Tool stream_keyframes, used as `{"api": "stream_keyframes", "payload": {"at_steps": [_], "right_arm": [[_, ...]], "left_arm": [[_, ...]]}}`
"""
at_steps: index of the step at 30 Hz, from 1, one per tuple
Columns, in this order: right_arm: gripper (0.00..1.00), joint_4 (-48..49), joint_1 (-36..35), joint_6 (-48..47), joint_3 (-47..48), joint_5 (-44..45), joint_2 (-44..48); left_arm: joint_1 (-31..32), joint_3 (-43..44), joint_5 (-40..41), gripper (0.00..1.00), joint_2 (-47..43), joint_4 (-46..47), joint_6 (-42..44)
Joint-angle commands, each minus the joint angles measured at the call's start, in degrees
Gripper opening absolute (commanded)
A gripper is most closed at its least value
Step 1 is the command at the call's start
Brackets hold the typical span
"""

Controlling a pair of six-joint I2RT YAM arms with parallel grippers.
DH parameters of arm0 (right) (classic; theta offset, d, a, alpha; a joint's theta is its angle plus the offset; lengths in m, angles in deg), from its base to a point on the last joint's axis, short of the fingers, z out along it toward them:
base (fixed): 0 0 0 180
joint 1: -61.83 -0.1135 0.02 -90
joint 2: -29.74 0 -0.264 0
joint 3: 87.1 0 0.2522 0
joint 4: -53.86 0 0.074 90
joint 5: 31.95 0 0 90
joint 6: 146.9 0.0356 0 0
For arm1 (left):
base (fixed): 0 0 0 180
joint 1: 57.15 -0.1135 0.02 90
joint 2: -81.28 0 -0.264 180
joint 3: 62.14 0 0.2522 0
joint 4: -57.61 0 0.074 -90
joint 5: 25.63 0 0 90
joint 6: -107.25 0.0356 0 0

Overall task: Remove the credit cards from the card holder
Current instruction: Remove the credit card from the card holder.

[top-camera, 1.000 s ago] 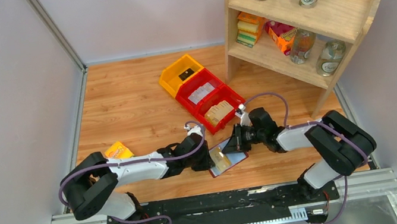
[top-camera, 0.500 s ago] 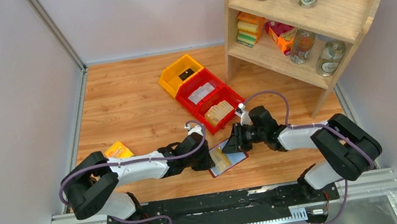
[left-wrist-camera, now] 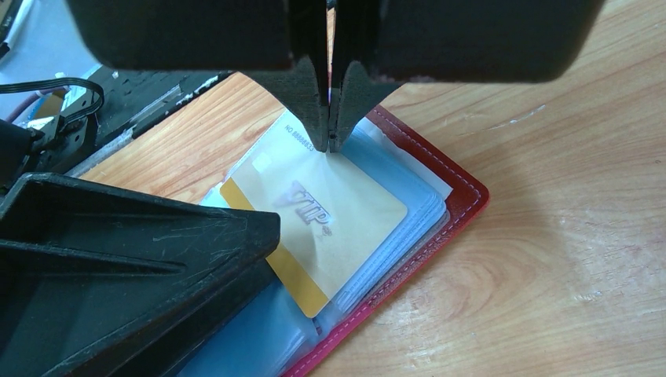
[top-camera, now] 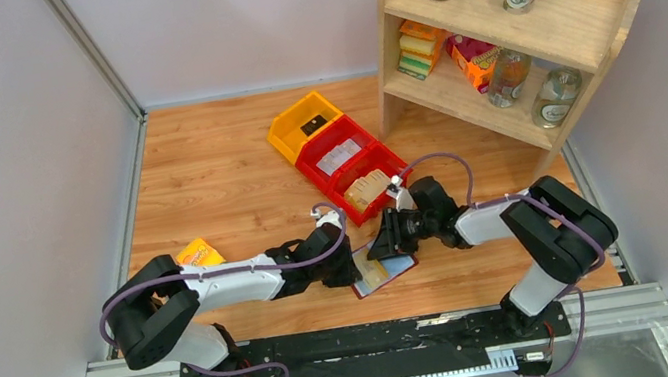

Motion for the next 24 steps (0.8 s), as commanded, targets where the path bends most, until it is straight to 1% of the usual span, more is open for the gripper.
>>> {"api": "stream_keyframes", "payload": {"at_steps": [1,4,9,10,15,21,24], "right_arm": [[0.34,1.9,-0.4,0.1,1.0,-1.8,-1.9],[0.19,4.1,-0.4,0.8,0.1,-3.5,-1.8],[0.01,6.4,0.0,1.3,-1.4,-4.4,0.3],[0.0,6.8,0.2,1.5,-1.9,-4.5,0.8],[0.0,6.2,1.4,3.9,-5.0,-2.0,5.2],[0.0,0.0,1.5,7.3,-9.1,6.5,14.5],[0.0,-2.3,1.5,7.4,-10.3,8.7,17.9]], "left_arm": [[0.1,-1.1,1.8,0.0,2.4,-5.1,1.9],[0.0,-1.1,1.7,0.0,2.4,-5.2,2.0],[-0.2,-1.0,1.0,0.0,2.2,-5.8,2.7],[-0.3,-0.9,0.9,0.0,2.2,-5.9,2.9],[-0.9,-0.4,0.3,0.0,1.6,-7.8,4.3],[-1.0,0.6,0.4,0.0,1.9,-9.6,6.3],[-1.0,1.5,0.2,0.0,2.7,-10.1,6.9]]}}
